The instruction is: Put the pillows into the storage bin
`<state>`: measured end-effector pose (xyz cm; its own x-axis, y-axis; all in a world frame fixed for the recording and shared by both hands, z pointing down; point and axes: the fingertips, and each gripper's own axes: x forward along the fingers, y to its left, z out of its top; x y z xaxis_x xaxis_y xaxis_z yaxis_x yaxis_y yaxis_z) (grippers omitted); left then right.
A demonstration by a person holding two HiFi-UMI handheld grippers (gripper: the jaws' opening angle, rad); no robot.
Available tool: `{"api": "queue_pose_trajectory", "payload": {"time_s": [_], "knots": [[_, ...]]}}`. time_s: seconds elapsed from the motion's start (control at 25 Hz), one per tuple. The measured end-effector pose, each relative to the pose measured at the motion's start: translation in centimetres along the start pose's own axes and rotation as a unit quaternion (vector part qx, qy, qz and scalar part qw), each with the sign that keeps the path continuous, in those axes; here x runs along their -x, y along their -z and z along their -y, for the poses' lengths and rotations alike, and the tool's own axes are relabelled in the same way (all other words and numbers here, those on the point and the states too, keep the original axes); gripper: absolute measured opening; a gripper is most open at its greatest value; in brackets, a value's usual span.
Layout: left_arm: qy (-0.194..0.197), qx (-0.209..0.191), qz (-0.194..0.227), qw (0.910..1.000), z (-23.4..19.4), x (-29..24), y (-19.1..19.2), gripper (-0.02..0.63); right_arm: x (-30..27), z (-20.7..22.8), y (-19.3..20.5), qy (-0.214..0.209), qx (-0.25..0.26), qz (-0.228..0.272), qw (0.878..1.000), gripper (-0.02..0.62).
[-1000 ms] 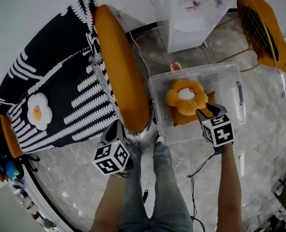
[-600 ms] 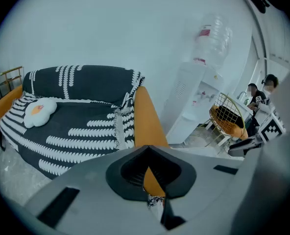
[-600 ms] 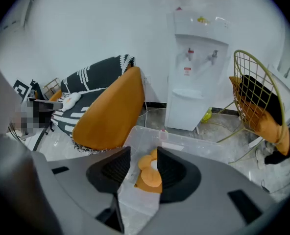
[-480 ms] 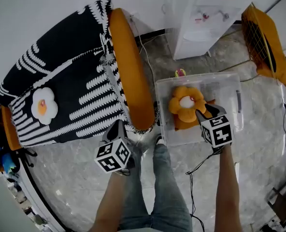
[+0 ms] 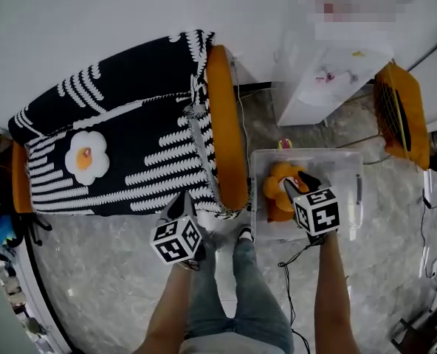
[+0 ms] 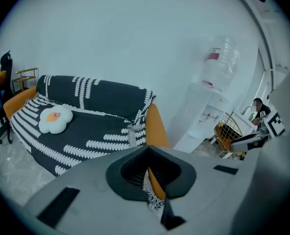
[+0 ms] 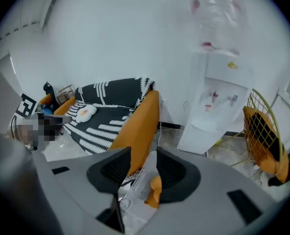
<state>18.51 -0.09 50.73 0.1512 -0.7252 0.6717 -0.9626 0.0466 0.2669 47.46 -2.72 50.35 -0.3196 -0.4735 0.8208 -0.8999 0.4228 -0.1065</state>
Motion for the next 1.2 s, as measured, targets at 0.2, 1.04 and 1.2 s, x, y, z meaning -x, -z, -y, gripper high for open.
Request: {"api": "queue_pose_trajectory", "payload": {"time_s": [0.2, 1.04, 1.2], "knots": [[-0.010, 0.013, 0.028, 0.9995, -1.4, 2.5, -3.4, 0.011, 0.5, -3.9, -4.4, -0.012, 0.061, 0.008, 0.998, 0.164], [-0.162, 0.111, 0.162, 0.9672, -15.8, 18.6, -10.8, 0.011, -0.1, -24.8, -17.8, -0.158, 0.230, 0.054, 0.959, 0.150], [-0.192, 0.135, 0.175, 0.9561, -19.5, 21.1, -10.4, 0.011, -1.3, -29.3, -18.8, -0.184, 0.263, 0.048, 0.946, 0.150]]}}
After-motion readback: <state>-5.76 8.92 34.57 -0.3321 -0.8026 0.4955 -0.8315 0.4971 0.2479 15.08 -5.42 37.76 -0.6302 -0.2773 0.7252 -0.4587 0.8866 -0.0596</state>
